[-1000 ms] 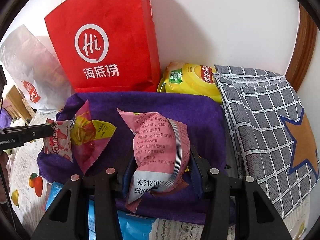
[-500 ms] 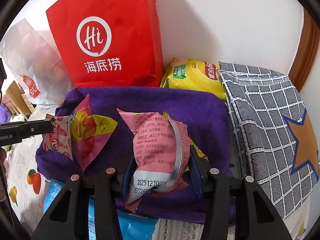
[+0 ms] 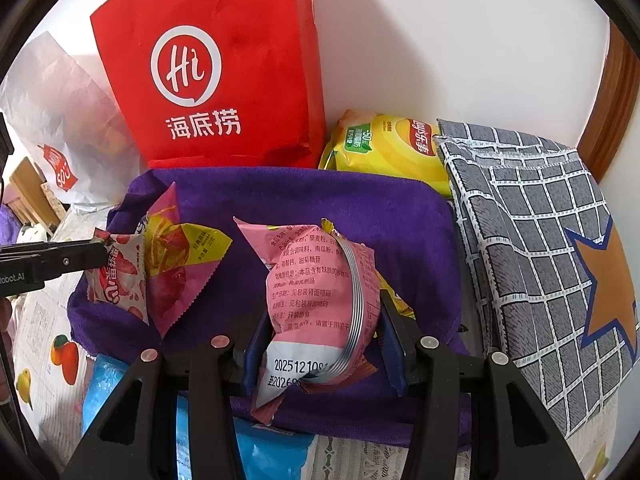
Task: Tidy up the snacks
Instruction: 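Carry red-white packet onto towel with left tool while right tool carries pink bag there, then open both tools and lift them off the towel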
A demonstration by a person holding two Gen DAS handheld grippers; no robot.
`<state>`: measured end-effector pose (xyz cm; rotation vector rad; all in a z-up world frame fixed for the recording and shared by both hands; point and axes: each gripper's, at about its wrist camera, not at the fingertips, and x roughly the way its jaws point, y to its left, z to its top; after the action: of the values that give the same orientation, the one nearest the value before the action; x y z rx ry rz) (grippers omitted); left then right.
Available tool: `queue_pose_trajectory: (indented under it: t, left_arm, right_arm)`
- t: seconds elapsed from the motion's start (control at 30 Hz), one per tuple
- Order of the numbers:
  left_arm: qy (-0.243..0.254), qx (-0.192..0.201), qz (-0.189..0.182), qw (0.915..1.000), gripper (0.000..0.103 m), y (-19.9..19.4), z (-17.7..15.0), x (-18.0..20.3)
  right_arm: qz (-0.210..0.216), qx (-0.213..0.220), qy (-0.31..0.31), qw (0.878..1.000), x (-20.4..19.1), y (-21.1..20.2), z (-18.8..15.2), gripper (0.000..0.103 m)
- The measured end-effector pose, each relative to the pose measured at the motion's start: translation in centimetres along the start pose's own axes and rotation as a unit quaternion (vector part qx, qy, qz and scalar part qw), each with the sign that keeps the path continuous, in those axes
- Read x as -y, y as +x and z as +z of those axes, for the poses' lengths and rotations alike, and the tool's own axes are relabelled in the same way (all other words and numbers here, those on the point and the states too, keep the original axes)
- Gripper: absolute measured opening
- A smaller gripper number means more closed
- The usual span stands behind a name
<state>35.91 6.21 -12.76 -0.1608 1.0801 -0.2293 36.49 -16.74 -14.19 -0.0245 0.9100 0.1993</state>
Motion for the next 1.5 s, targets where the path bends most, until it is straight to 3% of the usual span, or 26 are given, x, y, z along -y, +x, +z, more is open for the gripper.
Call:
queue_pose_trajectory:
  t: [0.3,0.5,0.57,0.63,0.73,1.3,1.5]
  left_arm:
    - [0.002,-0.007,0.001,1.0000,0.023,0.2,0.0,0.1]
    - [0.010,-0.011,0.003,0.9999,0.024,0.0,0.0,0.4]
    - [0.013,-0.008,0.007,0.9999,0.030,-0.4,0.0,0.7]
    - [0.017,-0.001,0.006,0.9998,0.046,-1.1,0.0,0.9]
    - [0.024,0.019,0.007,0.9995,0.056,-2.4,0.0,1.4]
    - [0.059,0.097,-0.010,0.9935,0.056,-9.1,-1.0,4.9]
    - [0.066,0.100,-0.014,0.9927,0.056,-11.0,-2.3,6.3]
  right_arm:
    - [-0.001,0.000,0.001,1.000,0.2,-0.4,0.0,0.051]
    - [-0.010,0.007,0.003,1.000,0.0,-1.4,0.0,0.067]
    - [-0.014,0.011,0.005,1.000,0.0,-1.9,0.0,0.067]
    - [-0.013,0.013,0.010,1.000,0.1,-2.6,0.0,0.067]
    - [-0.018,0.019,0.019,0.999,0.3,-3.9,-0.2,0.067]
    - [-0.068,0.069,0.049,0.994,0.4,-13.3,-3.7,0.067]
    - [-0.101,0.091,0.034,0.990,0.2,-16.1,-5.3,0.067]
